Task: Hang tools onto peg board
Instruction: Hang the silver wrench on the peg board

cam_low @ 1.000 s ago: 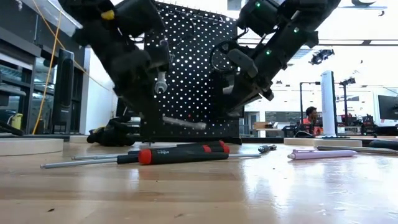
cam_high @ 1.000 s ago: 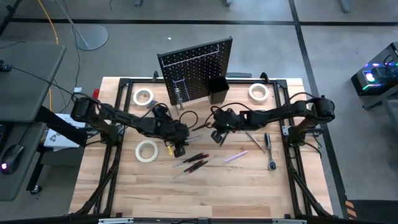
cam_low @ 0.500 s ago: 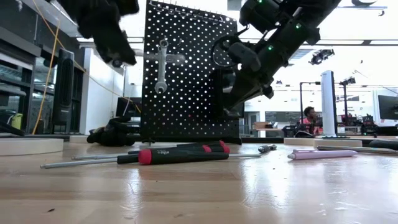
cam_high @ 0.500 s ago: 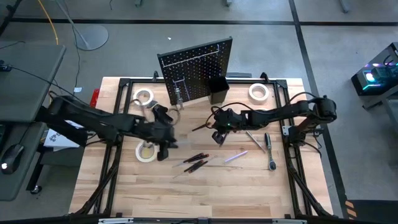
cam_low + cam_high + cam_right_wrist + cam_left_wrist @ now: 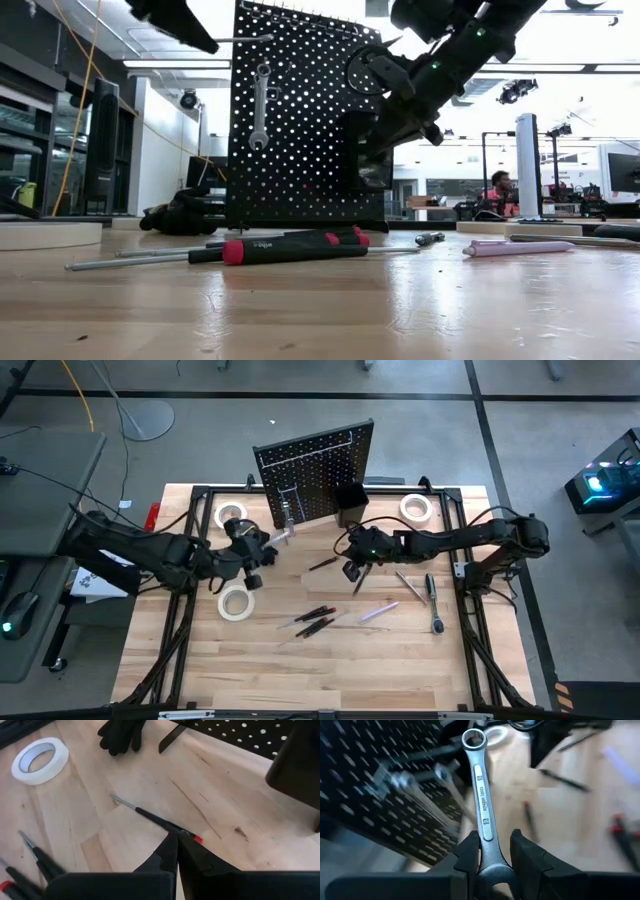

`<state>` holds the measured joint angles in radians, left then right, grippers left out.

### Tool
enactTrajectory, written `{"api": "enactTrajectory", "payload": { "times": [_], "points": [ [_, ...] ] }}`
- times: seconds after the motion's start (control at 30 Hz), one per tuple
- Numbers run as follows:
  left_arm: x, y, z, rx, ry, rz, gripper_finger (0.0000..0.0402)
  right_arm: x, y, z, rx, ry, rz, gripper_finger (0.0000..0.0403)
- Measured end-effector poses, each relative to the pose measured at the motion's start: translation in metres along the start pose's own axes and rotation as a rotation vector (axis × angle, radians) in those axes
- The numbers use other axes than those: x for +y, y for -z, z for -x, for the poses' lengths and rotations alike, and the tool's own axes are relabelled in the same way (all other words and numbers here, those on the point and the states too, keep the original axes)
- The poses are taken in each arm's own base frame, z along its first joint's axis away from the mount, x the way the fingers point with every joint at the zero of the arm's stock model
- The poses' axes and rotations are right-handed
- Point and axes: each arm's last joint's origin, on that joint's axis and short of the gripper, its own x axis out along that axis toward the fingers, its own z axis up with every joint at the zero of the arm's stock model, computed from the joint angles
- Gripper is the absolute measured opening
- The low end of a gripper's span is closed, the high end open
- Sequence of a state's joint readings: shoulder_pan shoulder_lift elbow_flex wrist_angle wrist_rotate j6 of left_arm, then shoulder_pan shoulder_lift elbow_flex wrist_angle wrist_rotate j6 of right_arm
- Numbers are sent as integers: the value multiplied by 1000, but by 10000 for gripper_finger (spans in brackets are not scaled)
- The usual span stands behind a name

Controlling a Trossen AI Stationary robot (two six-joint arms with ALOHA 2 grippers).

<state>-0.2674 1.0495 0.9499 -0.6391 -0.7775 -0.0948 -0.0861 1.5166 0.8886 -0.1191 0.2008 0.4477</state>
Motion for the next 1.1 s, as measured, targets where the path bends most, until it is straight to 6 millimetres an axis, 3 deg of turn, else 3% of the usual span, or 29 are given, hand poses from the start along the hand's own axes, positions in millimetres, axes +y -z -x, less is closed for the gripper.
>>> {"api": "enactTrajectory", "payload": {
  "times": [0.3,1.1],
  "points": [
    [-6,-4,-17,63,-117,-226,80,-3,-2,-1,-6,7,-36,0],
    [-2,4,-15,115,-146,-198,80,-3,0,-1,18,-1,-47,0]
  ]
}}
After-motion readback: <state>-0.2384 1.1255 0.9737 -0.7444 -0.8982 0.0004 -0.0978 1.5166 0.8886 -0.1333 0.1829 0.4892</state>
